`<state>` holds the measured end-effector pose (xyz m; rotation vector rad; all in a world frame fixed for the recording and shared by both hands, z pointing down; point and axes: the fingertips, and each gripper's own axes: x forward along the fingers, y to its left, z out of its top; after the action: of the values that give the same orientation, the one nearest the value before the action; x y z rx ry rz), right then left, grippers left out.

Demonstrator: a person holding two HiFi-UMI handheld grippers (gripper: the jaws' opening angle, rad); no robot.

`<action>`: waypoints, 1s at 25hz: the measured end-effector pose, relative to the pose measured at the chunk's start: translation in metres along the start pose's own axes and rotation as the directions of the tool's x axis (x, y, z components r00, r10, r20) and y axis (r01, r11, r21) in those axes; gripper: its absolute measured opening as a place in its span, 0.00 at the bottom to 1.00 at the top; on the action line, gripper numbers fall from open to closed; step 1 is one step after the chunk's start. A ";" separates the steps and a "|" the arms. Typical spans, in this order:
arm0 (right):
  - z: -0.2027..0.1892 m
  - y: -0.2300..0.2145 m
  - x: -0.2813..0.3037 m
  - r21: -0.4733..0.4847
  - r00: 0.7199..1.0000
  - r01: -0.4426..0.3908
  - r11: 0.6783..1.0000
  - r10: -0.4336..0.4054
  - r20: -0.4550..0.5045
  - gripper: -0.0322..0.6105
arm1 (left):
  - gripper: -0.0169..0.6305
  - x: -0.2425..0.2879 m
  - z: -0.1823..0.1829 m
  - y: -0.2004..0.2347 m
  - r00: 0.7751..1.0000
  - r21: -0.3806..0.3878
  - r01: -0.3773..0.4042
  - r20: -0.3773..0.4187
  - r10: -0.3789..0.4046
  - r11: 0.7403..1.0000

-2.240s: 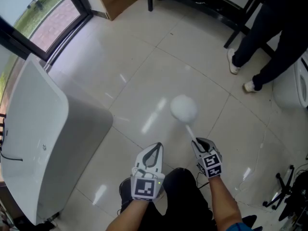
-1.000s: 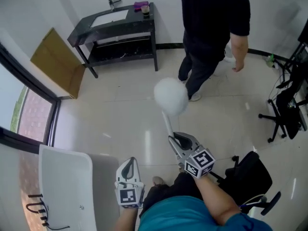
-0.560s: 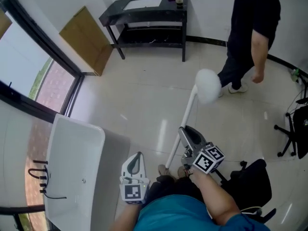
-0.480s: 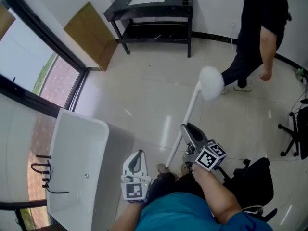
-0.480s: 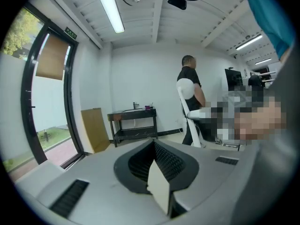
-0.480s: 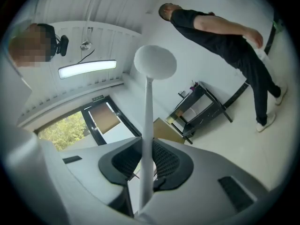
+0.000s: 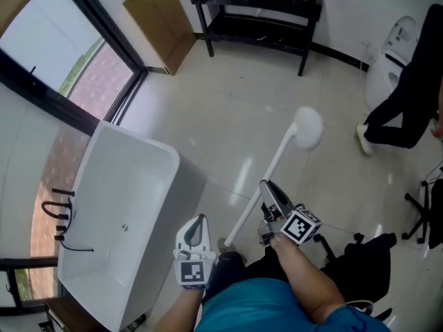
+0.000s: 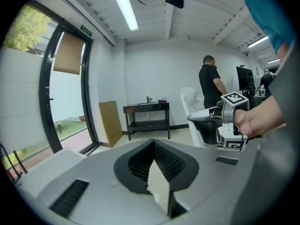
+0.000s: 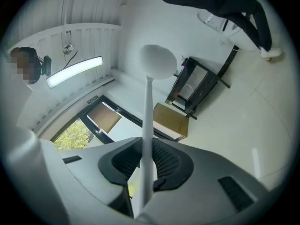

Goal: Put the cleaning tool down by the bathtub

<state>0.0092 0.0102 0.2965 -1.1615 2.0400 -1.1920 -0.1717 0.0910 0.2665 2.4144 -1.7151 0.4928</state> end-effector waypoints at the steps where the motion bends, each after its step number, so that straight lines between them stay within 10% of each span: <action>1: -0.019 -0.002 0.010 0.016 1.000 0.004 1.000 -0.004 -0.015 0.19 | 0.03 -0.004 -0.008 0.015 1.000 -0.007 -0.013 -0.003 0.013 1.000; 14: -0.237 -0.008 0.090 0.175 0.981 0.082 0.981 -0.048 -0.186 0.19 | 0.03 -0.057 -0.098 0.156 0.989 -0.060 -0.146 -0.034 0.144 0.987; 25: -0.370 -0.145 0.150 0.234 0.928 0.202 0.951 -0.110 -0.357 0.19 | 0.03 0.005 -0.248 0.211 0.943 -0.141 -0.314 -0.157 0.292 0.939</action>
<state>-0.2847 0.0081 0.6035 -1.0586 1.9655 -1.7956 -0.4133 0.0888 0.4850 1.9663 -1.9918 0.5133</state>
